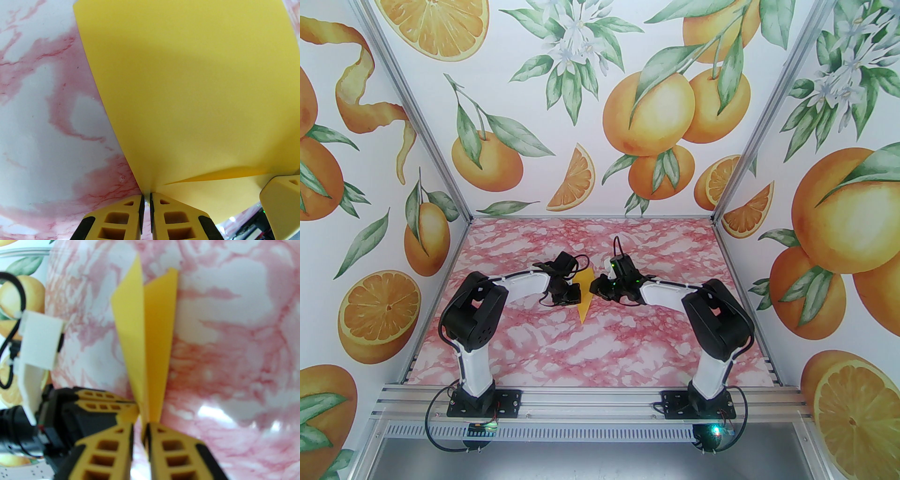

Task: Fold a paper plane with a square sheet of paper (fold left side to right side)

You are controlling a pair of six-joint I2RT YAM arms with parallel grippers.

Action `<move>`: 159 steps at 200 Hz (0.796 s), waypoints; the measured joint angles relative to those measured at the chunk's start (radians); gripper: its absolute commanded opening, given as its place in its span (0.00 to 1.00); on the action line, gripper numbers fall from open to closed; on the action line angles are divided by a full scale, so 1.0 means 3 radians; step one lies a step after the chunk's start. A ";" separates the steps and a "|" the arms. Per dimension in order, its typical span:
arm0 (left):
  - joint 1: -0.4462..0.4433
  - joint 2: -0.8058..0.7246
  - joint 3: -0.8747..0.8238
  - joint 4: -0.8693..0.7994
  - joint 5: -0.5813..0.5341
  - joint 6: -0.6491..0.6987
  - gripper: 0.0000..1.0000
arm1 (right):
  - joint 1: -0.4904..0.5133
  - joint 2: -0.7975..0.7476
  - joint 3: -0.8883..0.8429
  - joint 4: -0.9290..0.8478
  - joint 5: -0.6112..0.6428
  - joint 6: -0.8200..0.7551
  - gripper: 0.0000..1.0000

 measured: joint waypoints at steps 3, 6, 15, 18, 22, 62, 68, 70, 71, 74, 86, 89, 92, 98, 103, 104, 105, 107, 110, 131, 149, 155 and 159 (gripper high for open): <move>0.0000 0.0000 0.0000 0.0000 0.0000 -0.0001 0.15 | 0.0000 0.0000 0.0001 0.0001 -0.0004 0.0006 0.19; 0.0000 0.0000 0.0000 -0.0001 0.0000 0.0000 0.15 | 0.0001 0.0001 0.0004 0.0004 -0.0005 0.0013 0.20; 0.0000 0.0000 0.0000 0.0001 0.0000 0.0000 0.14 | 0.0003 0.0009 0.0020 0.0003 -0.0006 0.0023 0.20; 0.0000 0.0000 0.0000 0.0000 -0.0001 0.0000 0.15 | 0.0003 0.0010 0.0024 0.0003 -0.0006 0.0023 0.20; 0.0000 0.0001 0.0000 0.0000 0.0000 0.0000 0.15 | 0.0004 0.0010 0.0028 0.0001 -0.0004 0.0022 0.20; 0.0000 0.0000 0.0001 0.0001 0.0003 0.0004 0.19 | 0.0005 0.0010 0.0061 -0.0103 0.0051 -0.0050 0.09; 0.0000 -0.0001 0.0000 0.0008 0.0010 0.0006 0.21 | 0.0005 0.0010 0.0061 -0.0122 0.0053 -0.0066 0.08; 0.0000 -0.0001 0.0000 0.0013 0.0017 -0.0001 0.21 | 0.0005 0.0010 0.0061 -0.0131 0.0056 -0.0065 0.08; 0.0000 -0.0003 0.0000 0.0013 0.0015 0.0000 0.21 | 0.0005 0.0010 0.0061 -0.0131 0.0057 -0.0066 0.08; 0.0000 -0.0004 0.0000 0.0022 0.0029 0.0003 0.22 | 0.0005 0.0010 0.0061 -0.0144 0.0064 -0.0076 0.07; 0.0003 -0.0015 -0.0024 0.0061 0.0057 -0.0015 0.24 | 0.0005 0.0009 0.0061 -0.0167 0.0079 -0.0084 0.06; 0.0004 -0.0024 -0.0034 0.0076 0.0066 -0.0014 0.24 | 0.0005 0.0010 0.0061 -0.0167 0.0079 -0.0092 0.06; 0.0008 -0.0032 -0.0050 0.0097 0.0076 -0.0020 0.25 | 0.0005 0.0010 0.0061 -0.0168 0.0079 -0.0090 0.06; 0.0010 -0.0046 -0.0078 0.0132 0.0090 -0.0029 0.25 | 0.0005 0.0010 0.0058 -0.0168 0.0086 -0.0092 0.06; 0.0015 -0.0057 -0.0100 0.0160 0.0099 -0.0038 0.25 | 0.0005 0.0010 0.0055 -0.0167 0.0089 -0.0092 0.06; 0.0017 -0.0058 -0.0103 0.0164 0.0103 -0.0038 0.25 | 0.0005 0.0010 0.0055 -0.0167 0.0089 -0.0092 0.06; 0.0017 -0.0062 -0.0111 0.0173 0.0108 -0.0042 0.25 | 0.0005 0.0010 0.0055 -0.0167 0.0088 -0.0090 0.06; 0.0019 -0.0066 -0.0116 0.0181 0.0112 -0.0046 0.25 | 0.0005 0.0010 0.0051 -0.0167 0.0089 -0.0090 0.06; 0.0025 -0.0075 -0.0131 0.0201 0.0116 -0.0052 0.25 | 0.0005 0.0010 0.0047 -0.0163 0.0092 -0.0090 0.06; 0.0050 -0.0132 -0.0248 0.0345 0.0153 -0.0120 0.26 | 0.0005 0.0009 -0.0005 -0.0149 0.0117 -0.0066 0.06; 0.0055 -0.0177 -0.0331 0.0460 0.0155 -0.0167 0.26 | 0.0006 0.0009 -0.0046 -0.0144 0.0141 -0.0050 0.06; 0.0058 -0.0188 -0.0356 0.0495 0.0156 -0.0187 0.25 | 0.0006 0.0009 -0.0052 -0.0140 0.0141 -0.0039 0.06; 0.0060 -0.0195 -0.0373 0.0516 0.0161 -0.0201 0.24 | 0.0009 0.0009 -0.0055 -0.0140 0.0146 -0.0037 0.06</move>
